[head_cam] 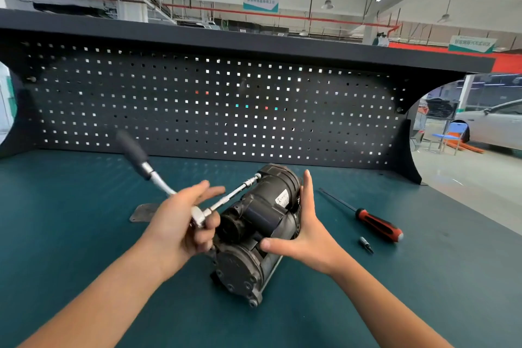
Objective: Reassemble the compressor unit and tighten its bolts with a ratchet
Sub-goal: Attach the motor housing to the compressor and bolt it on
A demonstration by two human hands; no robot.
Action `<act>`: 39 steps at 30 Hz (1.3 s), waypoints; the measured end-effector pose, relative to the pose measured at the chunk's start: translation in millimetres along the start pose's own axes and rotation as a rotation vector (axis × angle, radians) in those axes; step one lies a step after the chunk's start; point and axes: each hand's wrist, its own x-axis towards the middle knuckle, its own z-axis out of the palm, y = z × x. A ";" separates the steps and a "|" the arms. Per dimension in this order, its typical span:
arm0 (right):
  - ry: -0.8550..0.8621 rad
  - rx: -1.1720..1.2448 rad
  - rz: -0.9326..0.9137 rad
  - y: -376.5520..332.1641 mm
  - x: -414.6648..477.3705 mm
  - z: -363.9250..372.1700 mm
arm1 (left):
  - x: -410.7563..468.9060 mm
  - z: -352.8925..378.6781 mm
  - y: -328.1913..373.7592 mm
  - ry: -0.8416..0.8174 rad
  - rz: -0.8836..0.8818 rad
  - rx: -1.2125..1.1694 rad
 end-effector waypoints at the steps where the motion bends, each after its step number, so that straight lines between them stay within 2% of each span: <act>1: 0.010 -0.033 -0.001 -3.5 0.2 2.9 | 1.1 -3.4 2.8 -0.020 -0.116 -0.174; 3: 0.046 -0.085 -0.008 -10.6 1.9 8.6 | 2.6 -9.2 6.5 -0.038 -0.187 -0.266; 5: 0.064 -0.109 -0.015 -15.7 3.9 11.0 | 3.3 -9.8 2.7 -0.047 -0.123 -0.137; 7: 0.071 -0.131 -0.044 -18.6 3.8 9.8 | 3.8 -10.2 -3.8 -0.041 0.016 0.060; 11: 0.067 -0.267 -0.156 -30.3 4.3 -1.4 | 8.2 -15.5 -13.2 0.002 0.452 0.696; 13: 0.026 -0.315 -0.196 -35.3 6.8 -13.2 | 7.3 -15.8 -14.7 -0.018 0.557 0.849; 18: -0.055 -0.257 -0.065 -30.9 2.2 -29.1 | 5.9 -15.5 -22.9 -0.065 0.570 0.904; 23: -0.069 -0.291 -0.061 -38.2 2.6 -26.8 | 4.8 -13.8 -22.4 -0.038 0.547 0.908; 26: 0.040 -0.163 -0.123 -51.0 8.2 -13.4 | 4.5 -12.1 -21.9 -0.007 0.565 0.948; 30: 0.200 -0.179 -0.192 -61.4 23.2 13.2 | 3.9 -9.0 -21.5 0.036 0.585 1.009; 35: 0.427 -0.086 -0.219 -55.1 27.5 19.3 | 1.4 -9.4 -21.2 -0.001 0.524 0.884; 37: 0.387 -0.175 -0.272 -54.0 28.5 16.8 | 0.9 -9.5 -20.7 -0.004 0.518 0.884; 39: 0.215 -0.417 -0.311 -55.0 32.7 13.1 | 0.2 -8.9 -19.5 0.002 0.544 0.933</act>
